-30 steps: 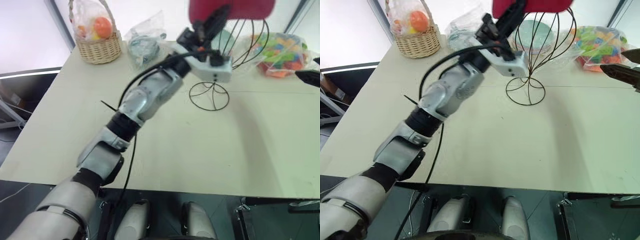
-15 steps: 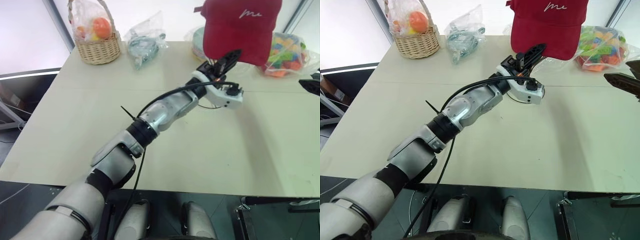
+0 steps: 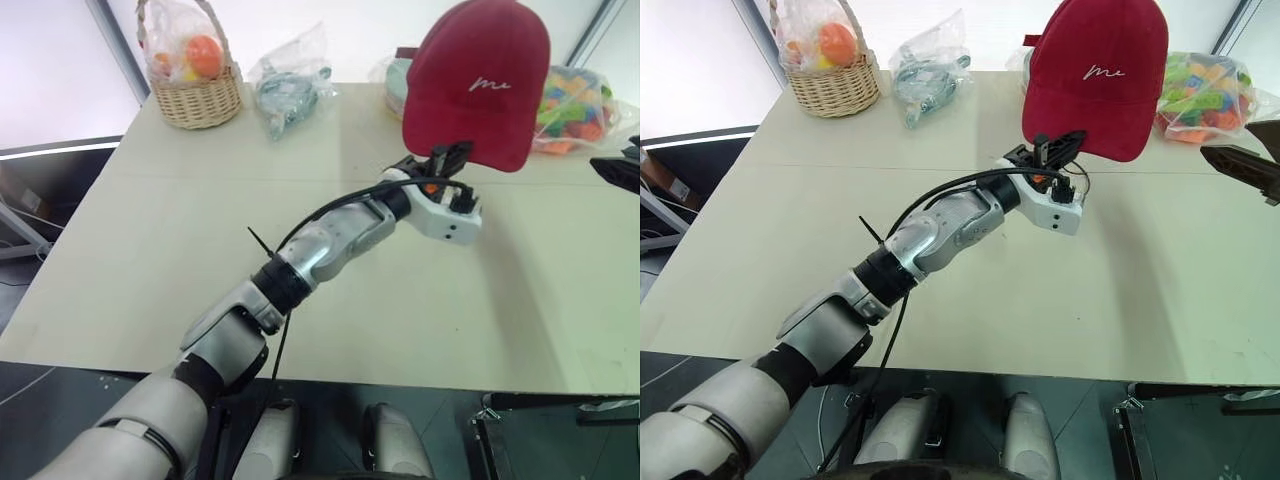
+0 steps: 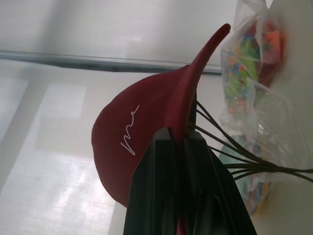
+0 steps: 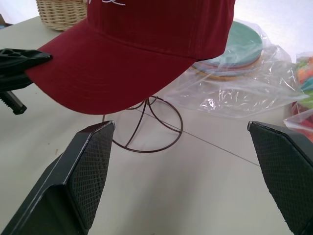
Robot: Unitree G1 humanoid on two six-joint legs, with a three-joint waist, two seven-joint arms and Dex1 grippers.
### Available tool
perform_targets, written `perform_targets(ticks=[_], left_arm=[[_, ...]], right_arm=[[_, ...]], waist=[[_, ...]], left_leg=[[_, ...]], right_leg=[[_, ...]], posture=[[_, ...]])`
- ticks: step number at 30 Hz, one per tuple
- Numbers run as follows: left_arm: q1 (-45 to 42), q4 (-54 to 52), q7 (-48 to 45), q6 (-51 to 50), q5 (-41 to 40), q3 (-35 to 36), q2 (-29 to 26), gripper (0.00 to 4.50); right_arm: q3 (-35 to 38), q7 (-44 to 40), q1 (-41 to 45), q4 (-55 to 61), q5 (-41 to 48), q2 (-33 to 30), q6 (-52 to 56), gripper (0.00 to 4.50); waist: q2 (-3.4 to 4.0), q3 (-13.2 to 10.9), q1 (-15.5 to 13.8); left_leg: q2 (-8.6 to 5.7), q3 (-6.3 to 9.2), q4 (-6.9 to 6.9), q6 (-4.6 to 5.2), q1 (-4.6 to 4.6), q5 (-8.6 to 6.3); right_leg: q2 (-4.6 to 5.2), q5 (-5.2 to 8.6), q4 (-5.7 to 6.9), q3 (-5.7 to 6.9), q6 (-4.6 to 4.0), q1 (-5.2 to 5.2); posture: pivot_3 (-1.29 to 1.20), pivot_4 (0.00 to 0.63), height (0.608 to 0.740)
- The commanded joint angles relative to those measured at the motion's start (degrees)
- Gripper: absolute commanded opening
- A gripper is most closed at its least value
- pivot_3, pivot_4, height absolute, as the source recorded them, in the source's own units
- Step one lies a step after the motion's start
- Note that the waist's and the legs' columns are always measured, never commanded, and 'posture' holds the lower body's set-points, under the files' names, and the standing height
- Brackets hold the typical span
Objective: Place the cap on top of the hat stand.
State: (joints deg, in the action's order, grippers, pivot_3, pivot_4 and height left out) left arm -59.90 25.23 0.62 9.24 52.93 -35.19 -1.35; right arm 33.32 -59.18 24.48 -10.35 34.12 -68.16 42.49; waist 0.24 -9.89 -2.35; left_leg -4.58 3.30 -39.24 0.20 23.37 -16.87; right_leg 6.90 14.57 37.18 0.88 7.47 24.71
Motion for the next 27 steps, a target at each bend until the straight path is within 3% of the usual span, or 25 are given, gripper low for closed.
perform_targets(ticks=[1,9,12,17,19,24,27], left_arm=[[1.6,-4.0,-2.7,0.1,-1.9,0.3,0.0,0.05],[3.4,-7.3,-4.2,-0.3,-1.7,0.6,-1.1,0.05],[3.6,-7.8,-4.3,-0.5,-1.6,0.7,-1.3,1.09],[4.0,-8.4,-4.2,-0.5,-1.6,1.0,-1.4,3.68],[4.1,-8.7,-4.0,-0.4,-1.6,1.0,-1.4,4.38],[4.6,-8.7,-5.4,0.3,-2.8,0.9,-1.3,4.38],[7.2,-9.7,-11.4,-0.6,-7.5,1.7,-1.2,4.38]], right_arm=[[1.3,0.3,0.6,1.5,1.0,-0.4,-0.2,4.5],[0.3,0.7,1.1,1.5,1.1,0.0,-0.2,4.5],[0.0,0.8,1.3,1.4,1.0,0.2,-0.2,4.5],[-0.8,0.8,2.0,1.3,0.9,0.4,-0.2,4.5],[-0.9,0.7,2.0,1.2,0.9,0.3,-0.3,4.5],[-1.3,0.6,2.2,1.0,0.7,0.4,-0.4,4.5],[-1.6,0.6,2.1,0.9,0.5,0.4,-0.5,4.5]], waist=[[0.0,0.0,0.0],[0.01,0.0,0.0],[0.0,0.0,0.0],[0.01,0.0,0.0],[0.01,0.0,0.0],[0.01,0.0,0.0],[0.03,0.0,0.1]], left_leg=[[0.0,0.0,0.0,0.0,0.0,0.0],[-0.01,0.01,-0.01,0.0,0.0,0.0],[-0.01,0.0,-0.01,0.0,0.0,0.0],[-0.01,0.0,-0.01,0.0,0.0,0.0],[-0.01,0.0,-0.01,0.0,0.0,0.0],[-0.01,0.0,-0.01,0.0,0.0,0.0],[0.0,0.0,-0.01,0.0,-0.01,0.0]], right_leg=[[0.0,0.0,0.0,0.0,0.0,0.0],[0.0,0.0,0.0,0.0,0.0,-0.02],[0.0,0.0,0.0,0.0,0.0,-0.02],[0.0,0.0,0.01,0.0,0.0,-0.01],[0.0,0.0,0.01,0.0,0.0,-0.01],[0.0,0.0,0.01,0.0,0.0,-0.01],[0.0,0.0,0.01,0.0,0.0,-0.01]], posture=[[0.0,0.15,0.74],[0.0,0.15,0.74],[0.0,0.15,0.74],[0.0,0.15,0.74],[0.0,0.15,0.74],[0.0,0.15,0.74],[0.0,0.15,0.74]])
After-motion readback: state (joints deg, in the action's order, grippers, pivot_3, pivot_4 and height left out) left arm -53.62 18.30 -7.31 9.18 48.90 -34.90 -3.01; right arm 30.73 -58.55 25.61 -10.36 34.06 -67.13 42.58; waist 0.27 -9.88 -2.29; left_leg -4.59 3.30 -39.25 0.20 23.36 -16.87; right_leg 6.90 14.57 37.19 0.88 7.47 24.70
